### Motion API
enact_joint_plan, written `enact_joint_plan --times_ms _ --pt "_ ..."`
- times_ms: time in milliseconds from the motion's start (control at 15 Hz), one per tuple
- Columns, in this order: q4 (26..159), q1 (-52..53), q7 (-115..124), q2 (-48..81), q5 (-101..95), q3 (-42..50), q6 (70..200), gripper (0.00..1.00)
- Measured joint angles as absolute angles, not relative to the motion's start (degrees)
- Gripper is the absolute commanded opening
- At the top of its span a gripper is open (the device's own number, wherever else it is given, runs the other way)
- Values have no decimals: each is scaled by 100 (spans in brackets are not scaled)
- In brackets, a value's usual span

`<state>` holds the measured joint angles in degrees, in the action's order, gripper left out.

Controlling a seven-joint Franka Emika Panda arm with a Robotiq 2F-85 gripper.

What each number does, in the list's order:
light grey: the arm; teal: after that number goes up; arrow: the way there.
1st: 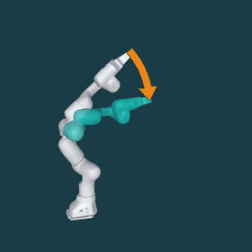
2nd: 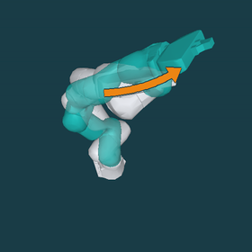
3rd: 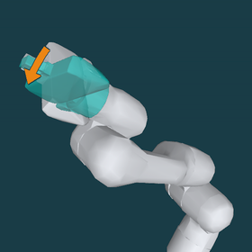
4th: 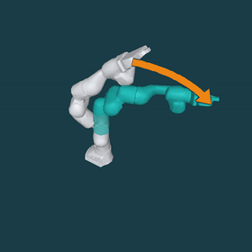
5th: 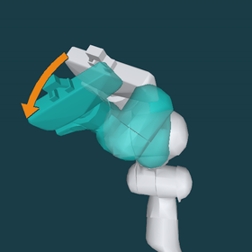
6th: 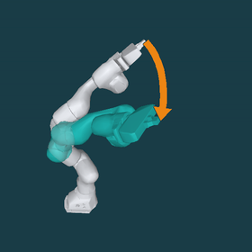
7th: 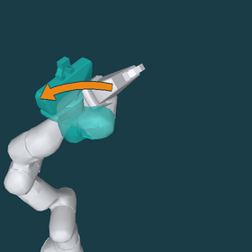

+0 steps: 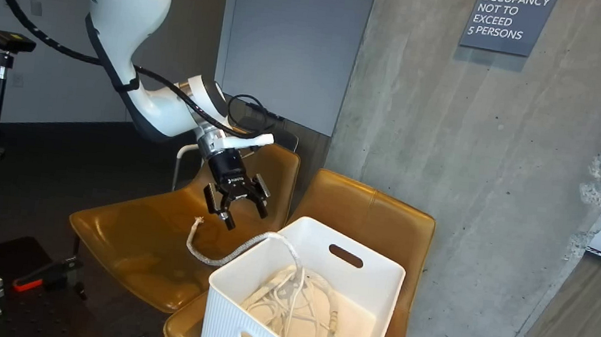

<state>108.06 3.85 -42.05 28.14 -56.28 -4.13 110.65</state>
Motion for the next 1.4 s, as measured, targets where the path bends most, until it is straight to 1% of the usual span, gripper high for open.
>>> enact_joint_plan --times_ms 200,267,333,400,467,600,800,1000,1133,1200,1400 --pt "10684 383 -4202 2991 -5628 -411 11146 100" --pt "10627 382 -4198 3069 -5628 -408 11154 93" --pt "10562 380 -4192 3151 -5628 -401 11159 74" --pt "10498 377 -4184 3234 -5628 -389 11159 68" --pt "10439 370 -4165 3310 -5628 -373 11159 58" --pt "10337 354 -4123 3433 -5631 -318 11159 44" --pt "10224 295 -4092 3515 -5632 -247 11160 20" --pt "10158 273 -4045 3515 -5609 -255 11159 1" --pt "10101 292 -4004 3493 -5564 -330 11147 0" --pt "10077 328 -3985 3463 -5524 -391 11134 3" --pt "9996 558 -3909 3346 -5194 -680 10978 3"
